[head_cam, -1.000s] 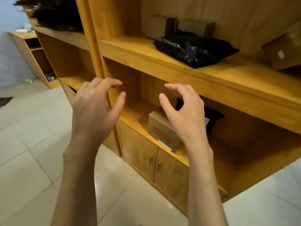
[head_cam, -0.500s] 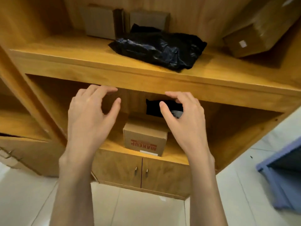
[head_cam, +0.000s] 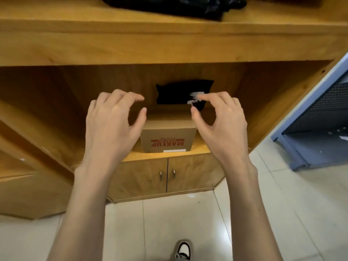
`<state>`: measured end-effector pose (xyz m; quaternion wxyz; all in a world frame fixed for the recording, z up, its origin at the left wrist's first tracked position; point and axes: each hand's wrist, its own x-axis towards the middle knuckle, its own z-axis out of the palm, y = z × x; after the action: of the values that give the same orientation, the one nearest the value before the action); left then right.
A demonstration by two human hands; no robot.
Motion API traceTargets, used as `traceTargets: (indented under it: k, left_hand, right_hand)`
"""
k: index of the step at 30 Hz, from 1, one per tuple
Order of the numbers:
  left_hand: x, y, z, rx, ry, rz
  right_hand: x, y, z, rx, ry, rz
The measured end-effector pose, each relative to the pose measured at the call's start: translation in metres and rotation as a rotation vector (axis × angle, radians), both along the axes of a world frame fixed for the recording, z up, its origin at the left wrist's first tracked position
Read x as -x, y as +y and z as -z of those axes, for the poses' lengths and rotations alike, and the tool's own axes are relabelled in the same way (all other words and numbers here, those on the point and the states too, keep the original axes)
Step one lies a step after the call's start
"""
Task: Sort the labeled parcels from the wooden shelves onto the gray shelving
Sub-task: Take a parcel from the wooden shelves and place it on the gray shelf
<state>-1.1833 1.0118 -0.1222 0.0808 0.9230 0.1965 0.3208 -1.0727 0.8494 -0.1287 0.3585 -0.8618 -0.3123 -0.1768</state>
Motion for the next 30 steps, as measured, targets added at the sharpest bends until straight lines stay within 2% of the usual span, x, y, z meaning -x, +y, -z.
traceTargets:
  k: [2, 4, 11, 14, 19, 22, 24, 25, 28, 30]
  left_hand:
    - [-0.005, -0.002, 0.011, 0.007, 0.007, -0.004]
    - [-0.006, 0.006, 0.056, -0.011, 0.043, -0.004]
    - [-0.016, 0.020, 0.127, -0.004, 0.061, -0.010]
    - [-0.029, 0.025, 0.150, 0.029, 0.047, -0.016]
    - [-0.065, 0.039, 0.181, 0.094, -0.016, -0.104]
    - [-0.090, 0.049, 0.191, 0.164, 0.033, -0.181]
    - [-0.106, 0.055, 0.196, 0.285, 0.061, -0.233]
    - [-0.113, 0.059, 0.199, 0.411, 0.045, -0.253]
    - [-0.132, 0.070, 0.206, 0.983, -0.136, -0.273]
    - [-0.137, 0.075, 0.210, 1.283, -0.204, -0.287]
  right_hand:
    - [-0.003, -0.001, 0.009, 0.014, 0.010, 0.023]
    - [-0.003, 0.011, 0.057, 0.035, 0.033, 0.025]
    - [-0.014, 0.017, 0.132, 0.128, 0.086, 0.022]
    - [-0.028, 0.018, 0.153, 0.133, 0.112, 0.022]
    - [-0.066, 0.032, 0.179, 0.133, 0.266, 0.027]
    - [-0.090, 0.044, 0.189, 0.110, 0.366, 0.052]
    - [-0.105, 0.054, 0.196, 0.027, 0.487, 0.053]
    - [-0.112, 0.058, 0.199, -0.006, 0.563, 0.057]
    - [-0.130, 0.069, 0.207, -0.078, 0.783, 0.080]
    - [-0.138, 0.073, 0.212, -0.093, 0.892, 0.091]
